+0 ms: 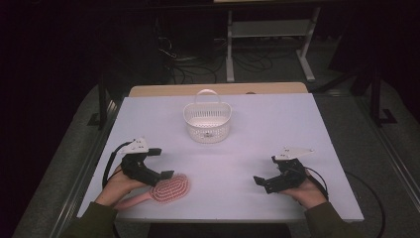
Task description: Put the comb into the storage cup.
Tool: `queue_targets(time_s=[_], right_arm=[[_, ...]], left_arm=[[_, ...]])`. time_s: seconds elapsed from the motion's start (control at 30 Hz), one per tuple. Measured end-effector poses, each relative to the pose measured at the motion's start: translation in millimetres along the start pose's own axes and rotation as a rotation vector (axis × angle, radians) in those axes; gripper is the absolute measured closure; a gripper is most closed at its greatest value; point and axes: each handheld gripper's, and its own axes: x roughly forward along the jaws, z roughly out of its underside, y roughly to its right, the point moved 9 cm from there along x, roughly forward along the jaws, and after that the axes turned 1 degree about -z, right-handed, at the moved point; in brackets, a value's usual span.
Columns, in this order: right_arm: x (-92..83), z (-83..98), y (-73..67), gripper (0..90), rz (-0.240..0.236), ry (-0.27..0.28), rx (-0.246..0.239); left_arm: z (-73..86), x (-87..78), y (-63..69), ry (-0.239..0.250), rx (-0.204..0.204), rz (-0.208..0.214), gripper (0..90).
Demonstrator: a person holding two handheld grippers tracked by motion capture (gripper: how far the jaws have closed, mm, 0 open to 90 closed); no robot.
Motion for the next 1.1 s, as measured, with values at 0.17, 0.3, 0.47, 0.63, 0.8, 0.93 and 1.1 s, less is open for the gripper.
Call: queue_targets(time_s=[0.17, 0.3, 0.47, 0.63, 0.8, 0.93, 1.1], right_arm=[[0.1, 0.1, 0.1, 0.0, -0.002, 0.0, 0.001], [-0.1, 0.0, 0.3, 0.0, -0.003, 0.001, 0.0], [-0.1, 0.5, 0.5, 0.0, 0.0, -0.001, -0.001], [-0.1, 0.7, 0.7, 0.0, 0.002, -0.001, -0.001], [-0.5, 0.7, 0.6, 0.0, 0.001, -0.001, -0.002], [-0.8, 0.8, 0.9, 0.0, 0.001, -0.001, 0.0], [-1.0, 0.8, 0.8, 0.0, 0.002, 0.0, -0.002]], left_arm=[[0.1, -2.7, 0.5, 0.007, 0.009, -0.006, 0.0], [1.4, -4.6, 0.9, 0.0, 0.02, -0.005, 0.0], [6.1, -9.1, 0.1, -0.011, 0.031, -0.01, 0.0], [8.7, -14.6, -0.3, -0.006, 0.034, -0.017, 0.0], [11.2, -18.4, -2.0, -0.006, 0.035, -0.025, 0.0], [13.6, -21.5, -2.1, -0.005, 0.032, -0.026, 0.0], [16.5, -26.1, -2.5, -0.005, 0.031, -0.029, 0.0]])
